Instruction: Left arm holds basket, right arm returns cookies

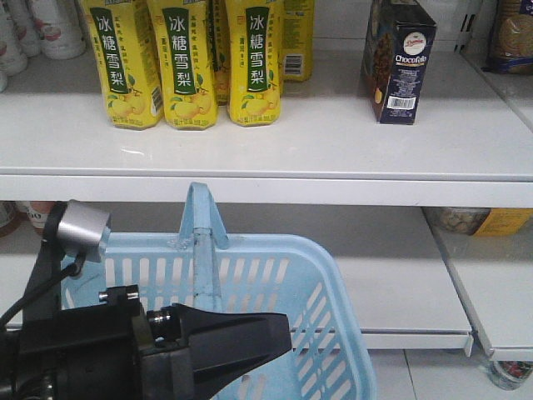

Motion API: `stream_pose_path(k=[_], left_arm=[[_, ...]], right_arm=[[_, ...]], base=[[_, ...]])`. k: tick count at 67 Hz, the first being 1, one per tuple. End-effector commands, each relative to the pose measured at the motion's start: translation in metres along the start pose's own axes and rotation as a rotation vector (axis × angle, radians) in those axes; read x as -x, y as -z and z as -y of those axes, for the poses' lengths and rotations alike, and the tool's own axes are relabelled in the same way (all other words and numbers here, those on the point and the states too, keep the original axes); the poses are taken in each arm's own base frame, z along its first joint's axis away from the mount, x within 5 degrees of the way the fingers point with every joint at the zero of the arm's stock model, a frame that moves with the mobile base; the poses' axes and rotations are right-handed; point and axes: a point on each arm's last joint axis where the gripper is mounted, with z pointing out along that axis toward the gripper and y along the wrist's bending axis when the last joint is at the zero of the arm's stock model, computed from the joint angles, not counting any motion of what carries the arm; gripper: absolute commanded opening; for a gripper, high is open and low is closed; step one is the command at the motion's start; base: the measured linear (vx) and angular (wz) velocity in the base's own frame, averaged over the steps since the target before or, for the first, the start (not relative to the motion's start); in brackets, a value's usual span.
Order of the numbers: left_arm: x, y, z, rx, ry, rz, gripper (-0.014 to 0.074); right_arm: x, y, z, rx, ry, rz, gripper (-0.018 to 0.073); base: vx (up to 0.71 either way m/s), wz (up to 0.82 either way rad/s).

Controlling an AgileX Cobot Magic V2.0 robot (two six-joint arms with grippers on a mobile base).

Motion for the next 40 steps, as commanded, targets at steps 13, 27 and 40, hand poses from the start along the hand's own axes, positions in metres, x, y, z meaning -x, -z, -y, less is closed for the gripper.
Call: stream_pose_path(k=[13,27,40], left_arm=[[0.0068,0.0049,0.0156,-0.07,0.027,0.024,-0.0006],[0.0068,0.0049,0.0156,-0.07,0.027,0.024,-0.0006],[0.0068,0.0049,0.0156,-0.07,0.027,0.024,-0.0006]], right_arm=[[0.0097,0.0001,-0.0016,0.013,0.037,0.037,-0.0008],[0.0097,0.0001,-0.0016,0.013,0.037,0.037,-0.0008],[0.0097,0.0001,-0.0016,0.013,0.037,0.037,-0.0008]], base=[[0.0,0.0],[0.0,0.0],[0.0,0.0]])
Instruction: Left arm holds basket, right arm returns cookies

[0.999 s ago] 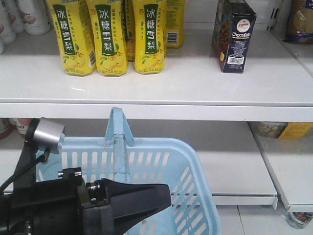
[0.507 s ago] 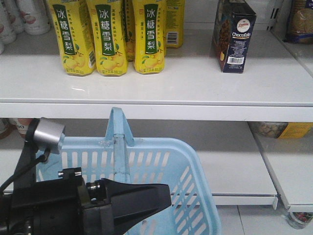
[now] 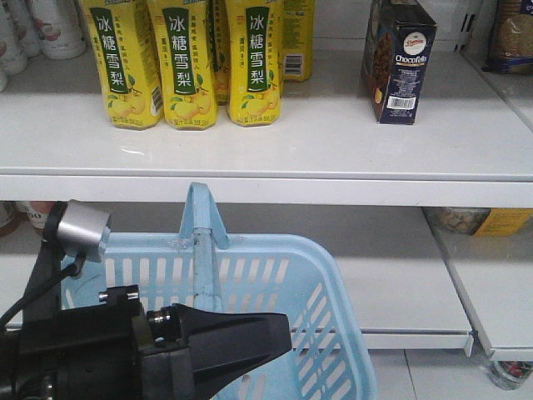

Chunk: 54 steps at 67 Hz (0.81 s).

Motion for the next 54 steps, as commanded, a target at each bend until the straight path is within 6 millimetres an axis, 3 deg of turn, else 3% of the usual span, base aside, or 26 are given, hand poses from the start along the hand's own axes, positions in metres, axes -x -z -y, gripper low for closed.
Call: stream_pose_path(k=[1,28,42,54], left_arm=[[0.007,0.005,0.016,-0.07,0.027,0.024,-0.0006],[0.004,0.007,0.02,-0.11,0.019,-0.009,-0.0006],[-0.003,0.042,0.045,-0.261,-0.114,-0.028,-0.0006],[-0.011,0.084,0.063,-0.372,-0.274,0.006,-0.0006]], right_arm=[[0.009,-0.001,-0.002,0.009,0.041,0.029,-0.0008],[0.009,-0.001,-0.002,0.009,0.041,0.029,-0.0008],[0.009,-0.001,-0.002,0.009,0.041,0.029,-0.0008],[0.009,-0.001,-0.002,0.009,0.041,0.029,-0.0008]], base=[[0.0,0.0],[0.0,0.0],[0.0,0.0],[0.0,0.0]])
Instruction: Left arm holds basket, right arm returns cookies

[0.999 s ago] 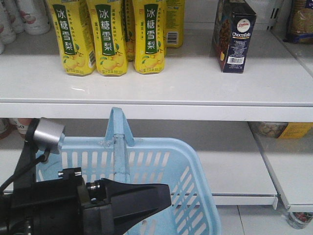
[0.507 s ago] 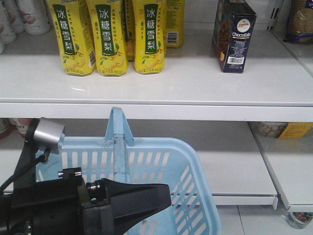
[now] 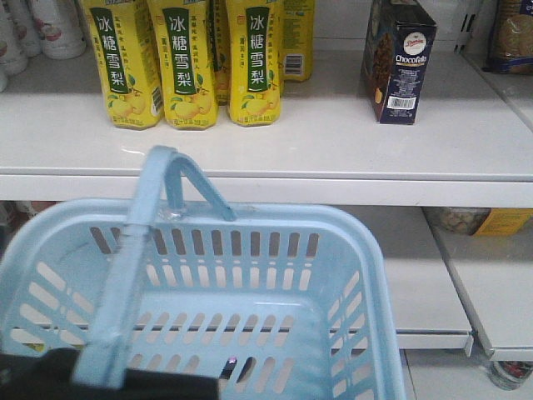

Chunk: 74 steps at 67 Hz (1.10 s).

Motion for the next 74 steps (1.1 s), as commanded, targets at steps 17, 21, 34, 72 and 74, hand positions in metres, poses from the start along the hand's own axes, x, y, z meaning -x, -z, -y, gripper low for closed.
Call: stream_pose_path(k=[17,21,34,72,74], left_arm=[[-0.035,0.084,0.03,-0.137,-0.333,0.107,-0.0006],[-0.045,0.094,0.026,-0.137,-0.363,0.132,-0.0006],[-0.068,0.123,0.018,-0.048,-0.575,0.264,-0.0006],[-0.061,0.133,-0.016,0.835,-0.959,0.375,-0.0006],[-0.06,0.135,-0.018,0.892,-0.962,0.374,-0.0006]], right_arm=[[0.009,-0.001,-0.002,0.009,0.04,0.029,-0.0008],[0.009,-0.001,-0.002,0.009,0.04,0.029,-0.0008],[0.009,-0.001,-0.002,0.009,0.04,0.029,-0.0008],[0.009,-0.001,-0.002,0.009,0.042,0.03,-0.0008],[0.009,-0.001,-0.002,0.009,0.042,0.03,-0.0008]], base=[[0.0,0.0],[0.0,0.0],[0.0,0.0],[0.0,0.0],[0.0,0.0]])
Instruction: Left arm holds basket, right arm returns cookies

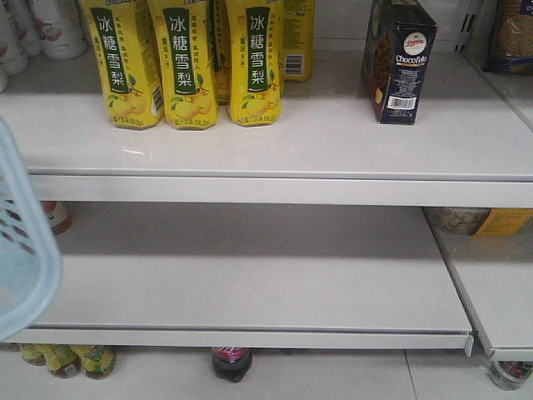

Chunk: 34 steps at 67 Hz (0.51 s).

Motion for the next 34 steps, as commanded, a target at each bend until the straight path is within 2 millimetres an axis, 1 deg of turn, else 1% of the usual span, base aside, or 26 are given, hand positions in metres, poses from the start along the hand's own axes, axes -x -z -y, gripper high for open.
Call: stream_pose_path(k=[1,15,23,34], left_arm=[[0.009,0.005,-0.012,0.206,-0.083,0.033,-0.0006],[0.005,0.009,-0.026,0.428,-0.107,-0.032,-0.0006],[0.003,0.01,-0.03,0.497,-0.099,-0.042,-0.0006],[-0.011,0.003,-0.034,0.556,-0.1,-0.045,-0.0006]], right_arm=[[0.009,-0.001,-0.001,0.002,0.04,0.03,-0.0008],[0.009,-0.001,-0.001,0.002,0.04,0.03,-0.0008],[0.009,-0.001,-0.001,0.002,0.04,0.03,-0.0008],[0.009,-0.001,-0.001,0.002,0.04,0.03,-0.0008]], base=[[0.0,0.0],[0.0,0.0],[0.0,0.0],[0.0,0.0]])
